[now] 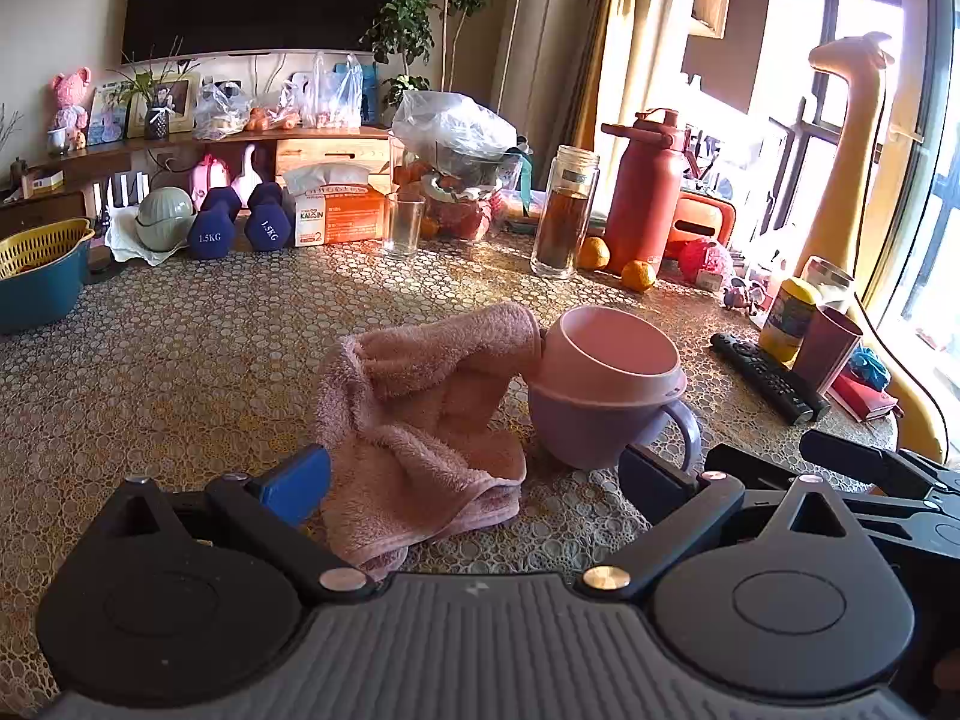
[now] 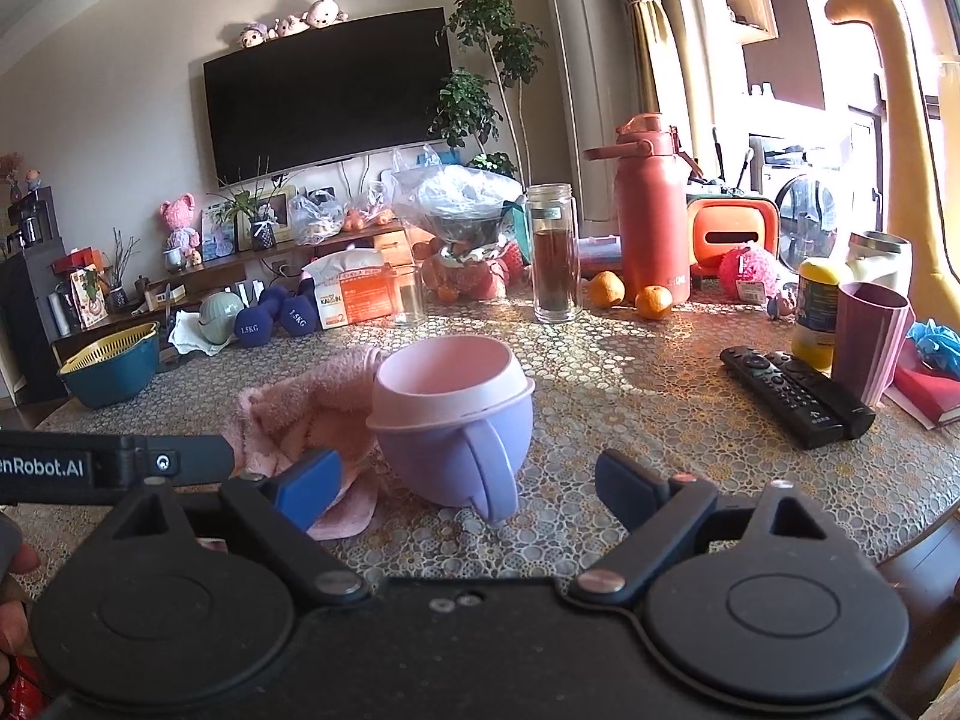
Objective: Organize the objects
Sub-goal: 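Grasp the pink towel with the left tool while the right tool grips the pink mug rim, then lift the pink mug with the right tool while the left tool lifts the towel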
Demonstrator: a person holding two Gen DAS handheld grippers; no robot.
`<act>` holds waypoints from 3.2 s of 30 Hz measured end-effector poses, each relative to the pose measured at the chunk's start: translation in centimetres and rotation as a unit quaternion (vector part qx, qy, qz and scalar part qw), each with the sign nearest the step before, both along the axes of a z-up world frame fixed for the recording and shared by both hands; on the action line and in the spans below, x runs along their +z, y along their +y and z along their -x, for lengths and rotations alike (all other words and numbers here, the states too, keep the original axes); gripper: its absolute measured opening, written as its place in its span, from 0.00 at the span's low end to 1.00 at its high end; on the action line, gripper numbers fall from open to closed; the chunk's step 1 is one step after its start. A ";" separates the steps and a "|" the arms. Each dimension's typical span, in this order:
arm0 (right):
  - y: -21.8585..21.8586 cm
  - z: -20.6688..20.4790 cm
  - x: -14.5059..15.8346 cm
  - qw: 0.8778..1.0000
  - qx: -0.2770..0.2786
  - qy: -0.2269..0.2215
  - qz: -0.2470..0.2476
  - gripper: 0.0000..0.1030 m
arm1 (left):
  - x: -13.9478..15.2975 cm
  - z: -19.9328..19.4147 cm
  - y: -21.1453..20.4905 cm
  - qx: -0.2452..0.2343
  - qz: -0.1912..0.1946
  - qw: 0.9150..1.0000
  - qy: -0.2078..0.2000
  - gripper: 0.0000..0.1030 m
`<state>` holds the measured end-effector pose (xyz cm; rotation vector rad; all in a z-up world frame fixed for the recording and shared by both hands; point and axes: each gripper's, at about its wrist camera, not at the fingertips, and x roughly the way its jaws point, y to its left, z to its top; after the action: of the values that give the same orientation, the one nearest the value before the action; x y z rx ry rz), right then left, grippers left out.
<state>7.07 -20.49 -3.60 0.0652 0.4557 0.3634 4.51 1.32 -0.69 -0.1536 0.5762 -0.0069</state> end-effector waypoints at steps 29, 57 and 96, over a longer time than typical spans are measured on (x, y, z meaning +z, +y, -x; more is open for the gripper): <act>0.0 -9.5 0.6 0.995 0.069 0.047 0.047 0.80 | -5.8 -7.9 0.7 -0.071 -0.121 0.987 0.082 1.00; 2.8 -11.5 4.0 0.958 0.255 0.071 0.114 0.58 | -7.2 -10.4 1.3 -0.065 -0.104 0.986 0.110 0.32; -1.6 -18.5 1.1 0.947 0.212 0.226 -0.086 0.14 | -0.6 -11.1 -3.6 -0.133 -0.005 0.990 0.046 0.28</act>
<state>25.55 -22.14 -2.52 0.2263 0.8961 0.8199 15.66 -2.24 -1.27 -0.0658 0.6849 -0.2567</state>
